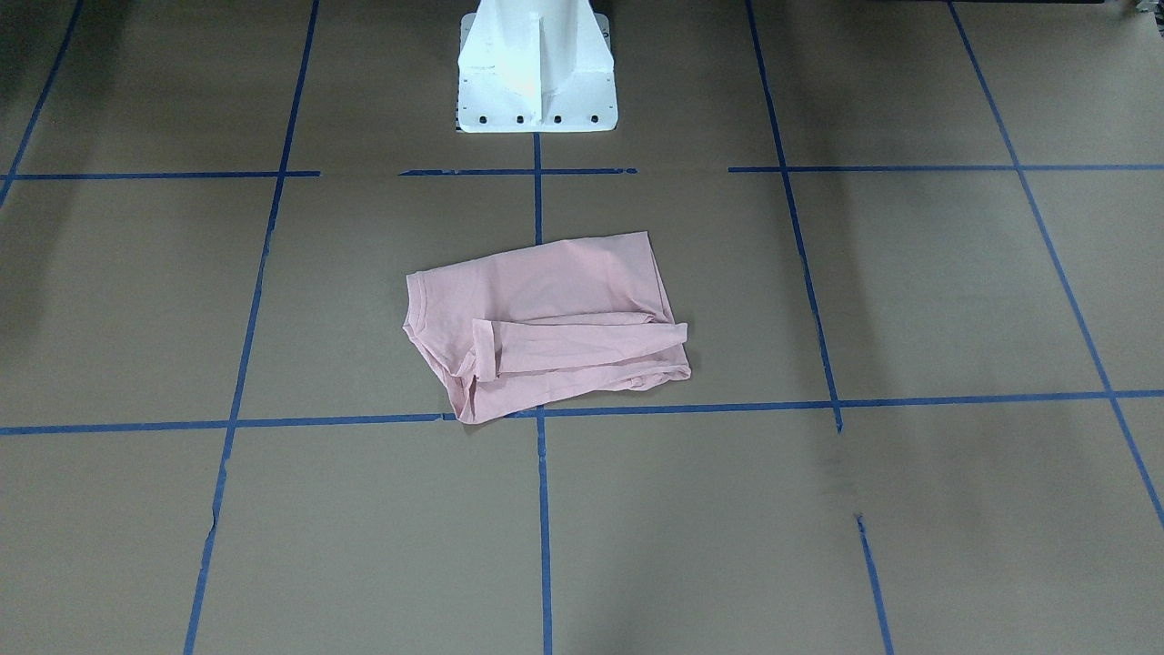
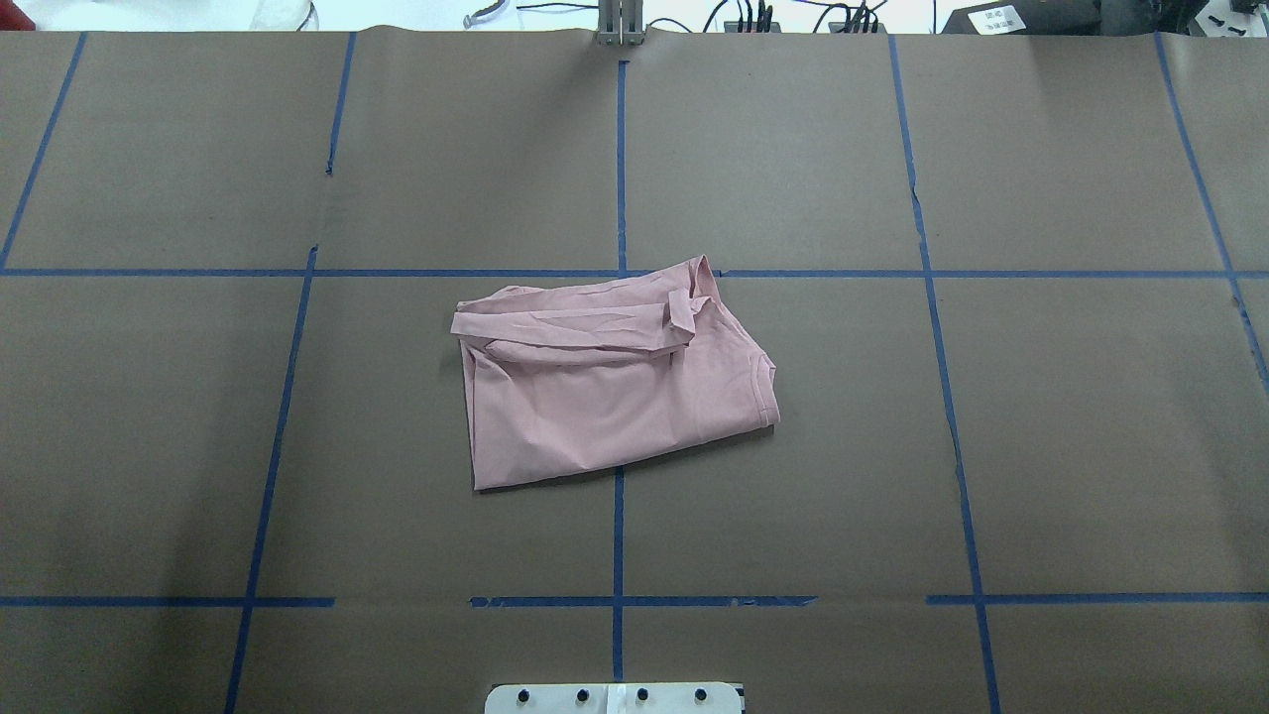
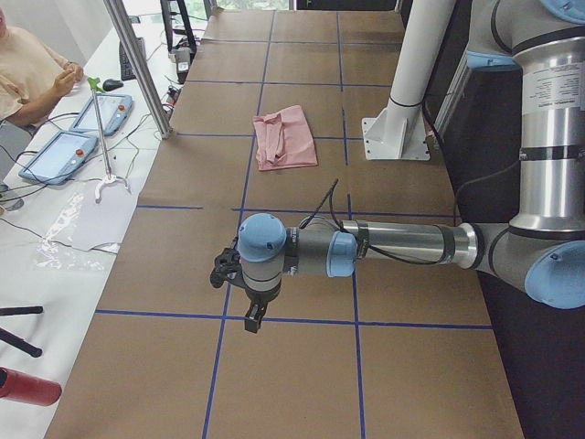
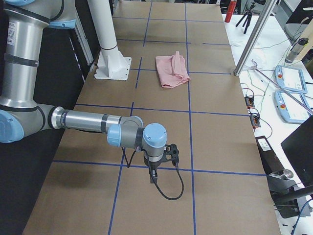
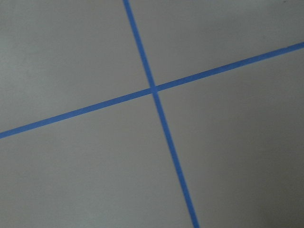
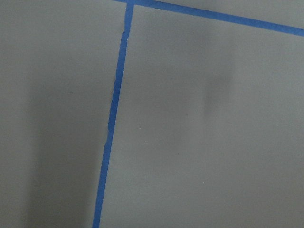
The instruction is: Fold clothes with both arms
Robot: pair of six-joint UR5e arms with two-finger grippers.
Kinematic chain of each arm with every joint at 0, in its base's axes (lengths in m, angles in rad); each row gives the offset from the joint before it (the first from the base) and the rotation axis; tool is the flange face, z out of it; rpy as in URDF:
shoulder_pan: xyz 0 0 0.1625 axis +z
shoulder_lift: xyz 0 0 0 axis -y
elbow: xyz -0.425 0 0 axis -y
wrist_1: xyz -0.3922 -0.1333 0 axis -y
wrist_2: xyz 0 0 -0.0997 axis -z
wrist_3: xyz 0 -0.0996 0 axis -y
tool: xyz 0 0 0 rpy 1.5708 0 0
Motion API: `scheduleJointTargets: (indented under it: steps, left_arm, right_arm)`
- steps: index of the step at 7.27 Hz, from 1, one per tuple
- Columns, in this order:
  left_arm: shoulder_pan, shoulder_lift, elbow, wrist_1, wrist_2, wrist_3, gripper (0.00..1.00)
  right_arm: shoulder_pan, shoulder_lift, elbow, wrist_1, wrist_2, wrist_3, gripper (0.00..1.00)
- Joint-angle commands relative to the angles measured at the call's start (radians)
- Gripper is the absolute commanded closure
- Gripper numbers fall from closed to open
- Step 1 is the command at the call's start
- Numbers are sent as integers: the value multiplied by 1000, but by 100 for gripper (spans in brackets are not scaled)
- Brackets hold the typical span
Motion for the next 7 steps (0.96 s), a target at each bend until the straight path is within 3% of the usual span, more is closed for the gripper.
scheduleJointTargets:
  steps: [1, 7]
  left_arm:
    - [-2, 8, 13, -4, 0, 4, 0]
    - [-1, 10, 24, 2, 7, 1, 0]
  right_arm:
    - [1, -2, 3, 1, 0, -2, 0]
    - [-1, -2, -1, 2, -3, 0, 0]
